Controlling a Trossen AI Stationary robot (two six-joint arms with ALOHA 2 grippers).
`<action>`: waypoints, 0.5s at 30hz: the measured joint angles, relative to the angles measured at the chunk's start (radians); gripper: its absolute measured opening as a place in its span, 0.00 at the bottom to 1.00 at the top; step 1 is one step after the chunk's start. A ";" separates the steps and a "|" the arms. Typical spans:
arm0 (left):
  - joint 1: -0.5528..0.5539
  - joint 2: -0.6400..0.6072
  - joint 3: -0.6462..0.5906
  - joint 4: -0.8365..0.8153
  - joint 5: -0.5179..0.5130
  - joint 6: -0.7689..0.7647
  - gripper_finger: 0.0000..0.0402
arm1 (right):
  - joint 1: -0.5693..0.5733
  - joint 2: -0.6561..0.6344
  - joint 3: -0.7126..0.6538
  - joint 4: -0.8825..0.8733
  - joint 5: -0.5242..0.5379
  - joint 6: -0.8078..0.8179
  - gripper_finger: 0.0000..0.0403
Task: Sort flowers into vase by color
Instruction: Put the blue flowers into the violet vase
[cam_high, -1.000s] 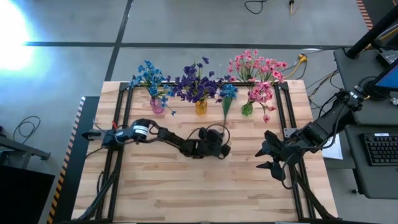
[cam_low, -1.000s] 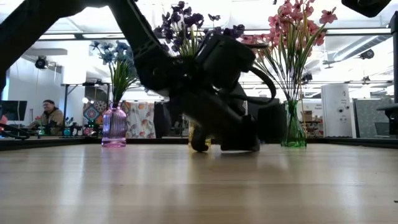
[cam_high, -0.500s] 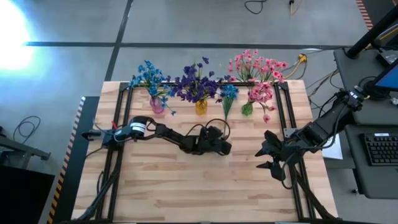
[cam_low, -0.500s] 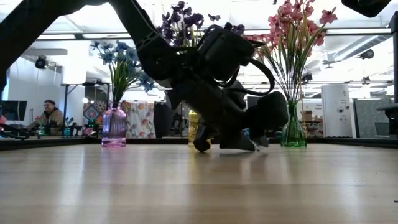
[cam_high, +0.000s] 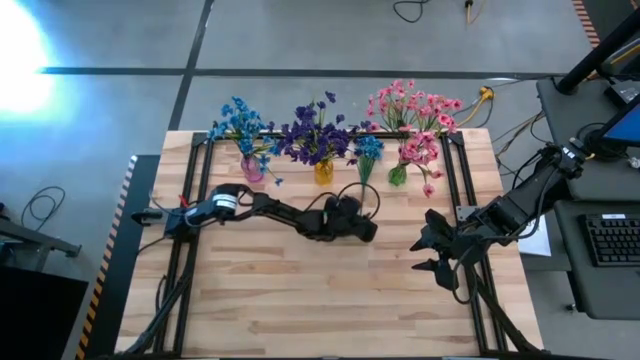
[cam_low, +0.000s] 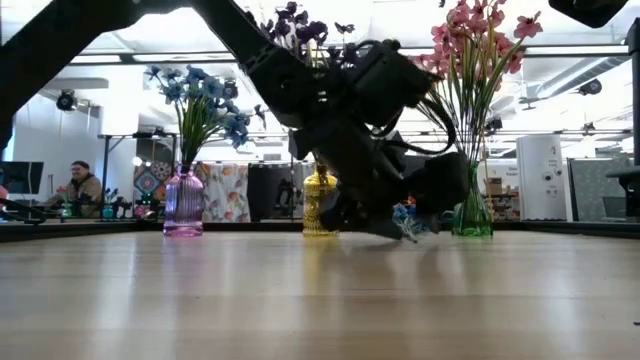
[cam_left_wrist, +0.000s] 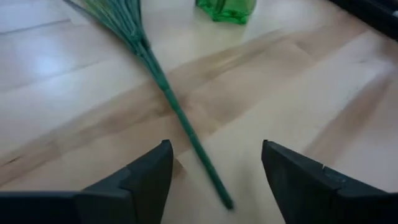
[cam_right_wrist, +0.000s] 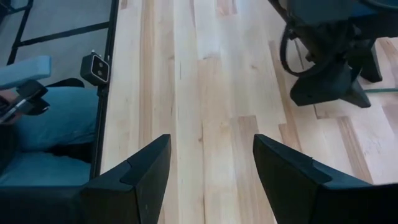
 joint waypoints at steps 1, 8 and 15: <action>0.005 0.006 0.001 0.001 0.005 -0.003 0.57 | 0.000 0.000 0.000 0.001 0.000 0.000 0.54; 0.013 0.009 -0.001 -0.018 0.015 -0.019 0.40 | 0.000 0.000 0.000 0.000 0.000 0.000 0.54; 0.012 0.010 -0.002 -0.040 -0.005 -0.029 0.10 | 0.000 0.000 0.000 0.000 0.000 0.000 0.54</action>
